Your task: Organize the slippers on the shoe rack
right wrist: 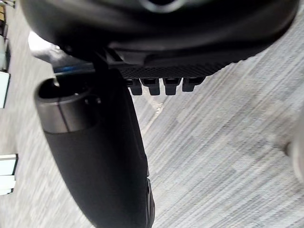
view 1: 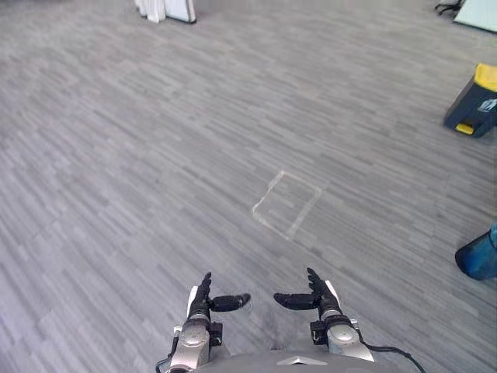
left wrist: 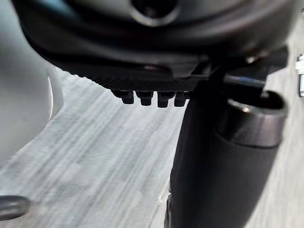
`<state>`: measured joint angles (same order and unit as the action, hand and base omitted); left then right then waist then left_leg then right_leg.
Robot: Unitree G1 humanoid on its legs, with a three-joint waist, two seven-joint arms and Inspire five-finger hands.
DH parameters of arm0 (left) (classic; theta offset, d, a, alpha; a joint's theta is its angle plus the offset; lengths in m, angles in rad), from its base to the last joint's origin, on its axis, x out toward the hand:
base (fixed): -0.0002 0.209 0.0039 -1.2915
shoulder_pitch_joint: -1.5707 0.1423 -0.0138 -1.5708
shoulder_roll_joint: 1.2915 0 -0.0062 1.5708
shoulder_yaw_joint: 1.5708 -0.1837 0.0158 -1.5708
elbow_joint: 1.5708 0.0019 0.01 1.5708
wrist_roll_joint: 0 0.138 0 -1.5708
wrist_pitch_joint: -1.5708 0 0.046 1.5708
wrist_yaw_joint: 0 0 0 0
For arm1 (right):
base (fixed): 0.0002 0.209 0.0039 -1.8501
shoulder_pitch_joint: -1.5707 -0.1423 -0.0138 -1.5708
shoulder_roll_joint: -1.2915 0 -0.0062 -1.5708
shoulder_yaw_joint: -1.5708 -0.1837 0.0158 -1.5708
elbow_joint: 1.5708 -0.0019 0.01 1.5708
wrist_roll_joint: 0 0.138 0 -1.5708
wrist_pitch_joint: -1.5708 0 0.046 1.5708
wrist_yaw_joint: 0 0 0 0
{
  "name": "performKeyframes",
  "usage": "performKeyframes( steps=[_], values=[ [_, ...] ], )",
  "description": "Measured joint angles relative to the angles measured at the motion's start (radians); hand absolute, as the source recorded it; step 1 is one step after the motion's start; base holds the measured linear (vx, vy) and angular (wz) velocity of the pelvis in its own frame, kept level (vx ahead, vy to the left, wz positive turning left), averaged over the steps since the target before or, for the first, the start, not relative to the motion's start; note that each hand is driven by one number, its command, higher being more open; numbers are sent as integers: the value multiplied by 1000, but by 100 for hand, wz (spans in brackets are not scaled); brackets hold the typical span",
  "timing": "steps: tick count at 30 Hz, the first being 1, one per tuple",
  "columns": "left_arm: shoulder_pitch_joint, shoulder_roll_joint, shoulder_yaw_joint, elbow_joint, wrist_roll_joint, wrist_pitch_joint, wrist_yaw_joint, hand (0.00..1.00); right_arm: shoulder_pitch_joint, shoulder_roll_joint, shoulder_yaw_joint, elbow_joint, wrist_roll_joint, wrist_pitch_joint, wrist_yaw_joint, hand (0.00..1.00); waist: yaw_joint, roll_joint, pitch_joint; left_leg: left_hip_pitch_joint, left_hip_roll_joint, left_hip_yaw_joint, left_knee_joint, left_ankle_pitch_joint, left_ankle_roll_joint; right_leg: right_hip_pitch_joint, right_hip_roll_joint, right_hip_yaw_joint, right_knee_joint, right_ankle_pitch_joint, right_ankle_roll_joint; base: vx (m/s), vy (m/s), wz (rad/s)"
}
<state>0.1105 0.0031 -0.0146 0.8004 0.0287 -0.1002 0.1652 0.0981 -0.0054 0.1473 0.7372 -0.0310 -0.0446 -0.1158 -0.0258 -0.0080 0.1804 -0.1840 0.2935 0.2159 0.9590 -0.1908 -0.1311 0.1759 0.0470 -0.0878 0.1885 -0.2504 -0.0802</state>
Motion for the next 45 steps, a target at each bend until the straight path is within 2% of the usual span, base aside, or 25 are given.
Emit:
performKeyframes(
  steps=[3, 4, 5, 8, 10, 11, 12, 14, 16, 18, 19, 20, 21, 22, 25, 28, 30, 33, 35, 36, 37, 38, 41, 44, 45],
  values=[
    [-15, -3, -1, -6, 0, -3, 0, 100, -14, 18, -9, 10, 6, 0, 2, 100, 20, -9, 5, -64, -114, -21, -441, -5, 35, 56, -58, 110, -42, -3, 13, 479, 165, -112],
    [-15, -6, -2, -2, 0, -7, 0, 100, -13, 14, -9, 20, 6, 0, 2, 100, 23, -2, 2, -63, -145, -56, -578, 56, 40, 66, -63, 128, -42, -12, 35, 488, 231, -88],
    [-31, 4, -4, 19, -3, -10, 0, 100, -18, 18, -10, 61, 6, 5, 2, 100, 18, -28, -7, -43, -185, -73, -624, 171, 69, 89, -100, 160, -40, -34, 75, 589, 246, -63],
    [-61, 32, -11, 57, -8, -8, -1, 100, -11, 15, -10, 79, 4, 13, 5, 100, 14, -50, -22, -25, -200, -43, -589, 84, 101, 58, -133, 195, 42, 6, 128, 438, 197, -32],
    [-55, 33, -18, 80, -9, 0, 0, 100, -18, 12, -9, 92, 4, 17, 6, 100, 18, -54, -24, 48, -216, 1, -610, 36, 109, -7, -143, 215, 242, 19, 144, 441, 234, -52],
    [-45, 45, -41, 90, -10, 4, 2, 100, -29, 6, -9, 101, 3, 18, 6, 100, 15, -53, -23, 135, -229, 29, -679, 23, 119, -112, -160, 199, 494, 106, 230, 448, 213, -44],
    [-47, 49, -48, 91, -10, 4, 2, 100, -33, 4, -8, 105, 3, 19, 6, 100, 12, -49, -21, 162, -230, 35, -697, 21, 121, -145, -166, 194, 564, 120, 249, 451, 164, -43],
    [-54, 57, -59, 122, -10, 8, 5, 100, -44, 0, -7, 106, 3, 20, 14, 100, -2, -31, -7, 295, -225, 43, -777, 10, 138, -273, -169, 113, 783, 20, 141, 495, 111, -24],
    [-58, 71, -59, 132, -11, 11, 9, 100, -67, -5, 13, 105, 1, 12, 21, 100, -13, -3, 2, 379, -185, 66, -830, 11, 138, -401, -144, -22, 684, -47, 71, 428, -2, -9],
    [-58, 87, -57, 136, -10, 13, 9, 100, -78, -5, 28, 102, -4, -1, 23, 100, -17, -12, 0, 405, -170, 73, -837, 10, 138, -480, -137, -68, 510, -36, 77, 489, -87, 7],
    [-52, 93, -55, 141, -10, 14, 8, 100, -83, -4, 31, 102, -6, -4, 25, 100, -31, -29, -5, 437, -173, 73, -857, 2, 124, -494, -126, -79, 275, 63, 95, 514, -153, 32],
    [-47, 99, -53, 154, -9, 14, 5, 100, -74, -9, 30, 112, -6, -6, 25, 100, -44, -44, -10, 474, -182, 63, -874, -22, 84, -475, -123, -77, 161, 256, 68, 514, -153, 29],
    [-49, 96, -53, 156, -9, 14, 4, 100, -75, -11, 30, 113, -5, -7, 25, 100, -44, -40, -9, 478, -179, 63, -875, -23, 84, -473, -121, -78, 163, 251, 67, 492, -157, -25],
    [-57, 65, -47, 183, -9, 17, -1, 100, -114, -25, 20, 134, -8, -1, 24, 100, -30, 7, -9, 493, -143, 44, -881, -11, 91, -483, -71, -64, 197, 213, 62, 437, -172, -46],
    [-59, 37, -38, 184, -5, 21, -6, 100, -90, -23, -28, 122, -8, 11, 24, 100, -42, 9, -6, 480, -116, 2, -760, 25, 44, -443, -66, -79, 238, 133, 45, 454, -197, -5],
    [-55, 4, 5, 146, 3, 22, -14, 100, -41, -34, -27, 68, -7, 23, 20, 100, -38, 13, -4, 304, -31, -82, -272, 145, -59, -276, -30, -95, 127, 101, 34, 367, -130, 15],
    [-37, -9, 36, 95, 2, 20, -14, 100, -28, -21, -26, 59, -6, 27, 18, 100, -26, 13, -9, 137, 19, -40, 10, 52, -36, -151, -5, -76, 36, 87, 9, 401, -33, -22],
    [-50, -11, 42, 84, 2, 13, -14, 100, -28, -8, -32, 63, -6, 29, 18, 100, 11, 4, -8, 28, -19, 59, -208, -51, 26, -49, -17, -4, -46, 97, 24, 398, 29, -72],
    [-59, -11, 46, 82, 2, 13, -13, 100, -31, 3, -50, 65, -7, 33, 17, 100, 25, 2, -4, -1, -62, 27, -380, -49, 26, -23, -34, 28, -61, 93, 31, 436, 165, -73],
    [-62, -12, 57, 81, 2, 12, -12, 100, -32, 5, -53, 69, -7, 33, 15, 100, 25, -3, 1, -8, -127, -60, -574, 2, 35, 10, -62, 58, -71, 74, 62, 402, 236, -53],
    [-62, -13, 58, 82, 2, 12, -12, 100, -32, 3, -53, 71, -7, 33, 15, 100, 24, -2, 0, -7, -139, -80, -622, 29, 34, 16, -65, 68, -71, 68, 72, 404, 254, -86],
    [-57, -21, 59, 89, 1, 12, -9, 100, -28, -8, -53, 90, -7, 33, 15, 100, 27, 23, -14, 2, -148, -123, -675, 194, 53, 34, -66, 104, -70, 41, 106, 249, 180, -63],
    [-70, 14, 55, 114, 2, 13, -6, 100, -24, 18, -69, 126, -8, 40, 11, 100, 21, -40, -31, 48, -205, -60, -677, 137, 95, 23, -147, 129, -17, 31, 123, 434, 281, -43],
    [-75, 31, 30, 142, 2, 19, -11, 100, -36, 13, -70, 139, -9, 42, 11, 100, 21, -38, -28, 143, -225, 2, -724, 101, 119, -56, -169, 148, 211, 31, 130, 318, 237, -59],
    [-74, 38, 26, 147, 2, 19, -12, 100, -46, 14, -68, 151, -9, 42, 11, 100, 21, -38, -25, 195, -226, 32, -757, 97, 126, -96, -181, 141, 323, 45, 157, 247, 229, -70]
  ],
)
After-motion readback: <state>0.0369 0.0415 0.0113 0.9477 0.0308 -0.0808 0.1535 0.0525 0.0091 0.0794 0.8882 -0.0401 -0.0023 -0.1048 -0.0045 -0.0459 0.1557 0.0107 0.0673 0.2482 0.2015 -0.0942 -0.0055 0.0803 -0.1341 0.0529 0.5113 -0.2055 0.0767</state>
